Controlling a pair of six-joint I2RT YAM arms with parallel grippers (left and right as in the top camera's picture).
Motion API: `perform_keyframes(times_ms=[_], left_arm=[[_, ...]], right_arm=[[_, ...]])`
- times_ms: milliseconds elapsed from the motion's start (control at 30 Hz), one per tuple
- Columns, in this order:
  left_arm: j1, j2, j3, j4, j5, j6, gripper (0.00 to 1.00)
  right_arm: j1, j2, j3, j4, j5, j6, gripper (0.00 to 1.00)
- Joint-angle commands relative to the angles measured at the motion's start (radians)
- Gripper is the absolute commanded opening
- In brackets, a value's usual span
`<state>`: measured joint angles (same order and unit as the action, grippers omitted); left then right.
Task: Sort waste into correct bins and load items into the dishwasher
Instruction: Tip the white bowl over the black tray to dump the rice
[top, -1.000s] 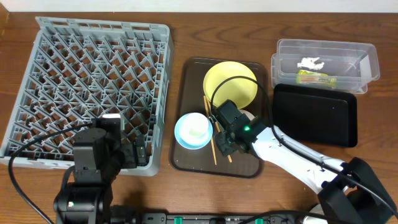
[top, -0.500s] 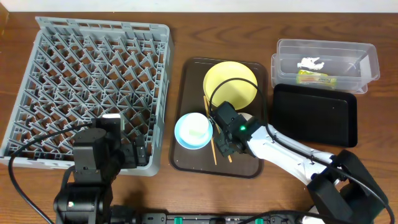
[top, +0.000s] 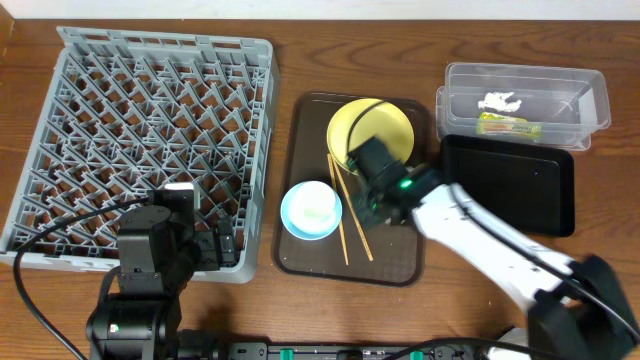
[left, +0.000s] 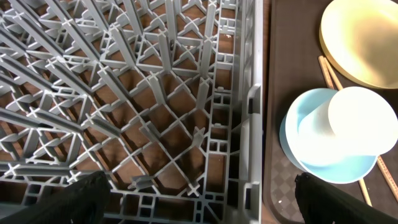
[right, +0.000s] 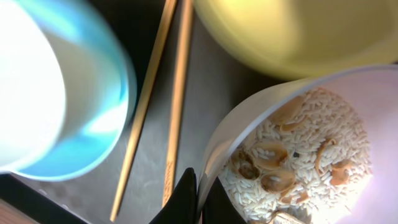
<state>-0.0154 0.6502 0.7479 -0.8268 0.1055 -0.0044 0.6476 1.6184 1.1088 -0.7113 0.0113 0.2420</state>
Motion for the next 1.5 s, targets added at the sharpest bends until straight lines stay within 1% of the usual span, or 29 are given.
perform_keyframes(times_ms=[0,100,233,333,467,600,733,967,1200,1467], left_arm=[[-0.003,-0.003,0.022,0.001,0.006,-0.016,0.97],[-0.003,-0.003,0.022,0.001,0.006,-0.016,0.97],[-0.003,-0.003,0.022,0.002,0.006,-0.016,0.97],[-0.003,-0.003,0.022,0.001,0.006,-0.016,0.97],[-0.003,-0.003,0.022,0.001,0.006,-0.016,0.97],[-0.003,-0.003,0.022,0.002,0.006,-0.016,0.97],[-0.003,-0.003,0.022,0.001,0.006,-0.016,0.97],[-0.003,-0.003,0.022,0.001,0.006,-0.016,0.97],[-0.003,-0.003,0.022,0.002,0.006,-0.016,0.97],[-0.003,-0.003,0.022,0.002,0.006,-0.016,0.97]], right_arm=[[-0.101,-0.088,0.058,-0.007,-0.046,0.015,0.01],[-0.2,-0.11,0.058,-0.008,-0.137,0.016,0.01],[-0.349,-0.102,0.051,-0.003,-0.34,0.016,0.01],[-0.452,-0.087,0.039,-0.002,-0.457,0.016,0.01],[-0.571,-0.073,0.006,0.018,-0.563,0.014,0.01],[-0.659,-0.073,-0.045,0.068,-0.695,0.012,0.01],[-0.753,-0.073,-0.118,0.153,-0.851,0.028,0.01],[-0.907,-0.073,-0.242,0.285,-1.04,0.061,0.01],[-1.036,-0.073,-0.295,0.383,-1.28,0.084,0.01],[-1.125,-0.073,-0.299,0.39,-1.356,0.123,0.01]])
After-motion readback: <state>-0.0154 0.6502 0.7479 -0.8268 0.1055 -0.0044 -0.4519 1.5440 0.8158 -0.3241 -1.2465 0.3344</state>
